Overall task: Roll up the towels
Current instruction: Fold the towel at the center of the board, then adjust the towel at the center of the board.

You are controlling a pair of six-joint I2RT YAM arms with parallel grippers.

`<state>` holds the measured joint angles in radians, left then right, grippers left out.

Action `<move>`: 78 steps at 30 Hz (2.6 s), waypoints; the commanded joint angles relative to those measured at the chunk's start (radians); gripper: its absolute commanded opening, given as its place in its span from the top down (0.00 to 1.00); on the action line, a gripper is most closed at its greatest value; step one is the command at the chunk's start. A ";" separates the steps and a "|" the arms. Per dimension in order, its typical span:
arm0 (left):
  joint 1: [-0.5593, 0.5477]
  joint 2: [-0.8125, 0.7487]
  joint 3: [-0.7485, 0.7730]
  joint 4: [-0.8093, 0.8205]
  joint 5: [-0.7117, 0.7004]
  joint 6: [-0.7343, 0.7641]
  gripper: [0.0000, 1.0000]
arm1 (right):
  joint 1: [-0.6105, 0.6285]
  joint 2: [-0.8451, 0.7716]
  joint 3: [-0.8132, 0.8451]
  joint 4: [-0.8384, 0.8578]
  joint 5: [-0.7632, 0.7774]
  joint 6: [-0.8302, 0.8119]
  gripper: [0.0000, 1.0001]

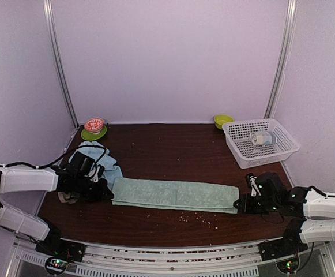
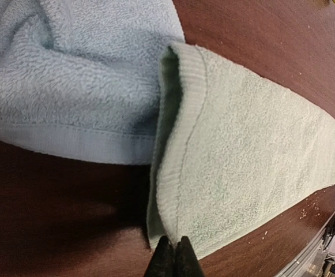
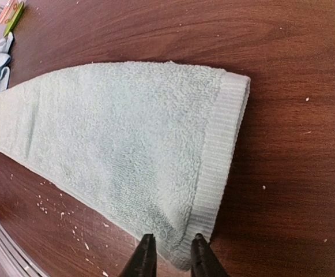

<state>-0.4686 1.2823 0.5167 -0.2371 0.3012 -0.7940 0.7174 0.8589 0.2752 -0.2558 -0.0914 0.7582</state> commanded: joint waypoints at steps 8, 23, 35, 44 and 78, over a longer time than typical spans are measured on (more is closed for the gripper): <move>-0.011 -0.060 0.028 -0.109 0.002 0.046 0.48 | 0.014 -0.107 0.076 -0.161 -0.011 -0.043 0.40; -0.029 0.058 0.323 -0.037 0.021 0.069 0.72 | 0.036 0.149 0.127 0.136 -0.034 0.164 0.63; -0.029 0.334 0.278 -0.033 -0.061 0.088 1.00 | 0.107 0.202 0.018 0.050 0.023 0.237 0.55; -0.051 0.186 0.278 -0.129 -0.077 0.136 0.99 | 0.106 0.087 0.253 -0.108 0.139 0.121 0.47; -0.483 0.381 0.293 -0.137 -0.309 -0.031 1.00 | -0.003 0.571 0.345 -0.094 0.224 0.040 0.51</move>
<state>-0.8791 1.6489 0.8509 -0.3767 -0.0101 -0.7223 0.7704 1.4006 0.6277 -0.3553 0.1383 0.8654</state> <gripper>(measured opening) 0.001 0.493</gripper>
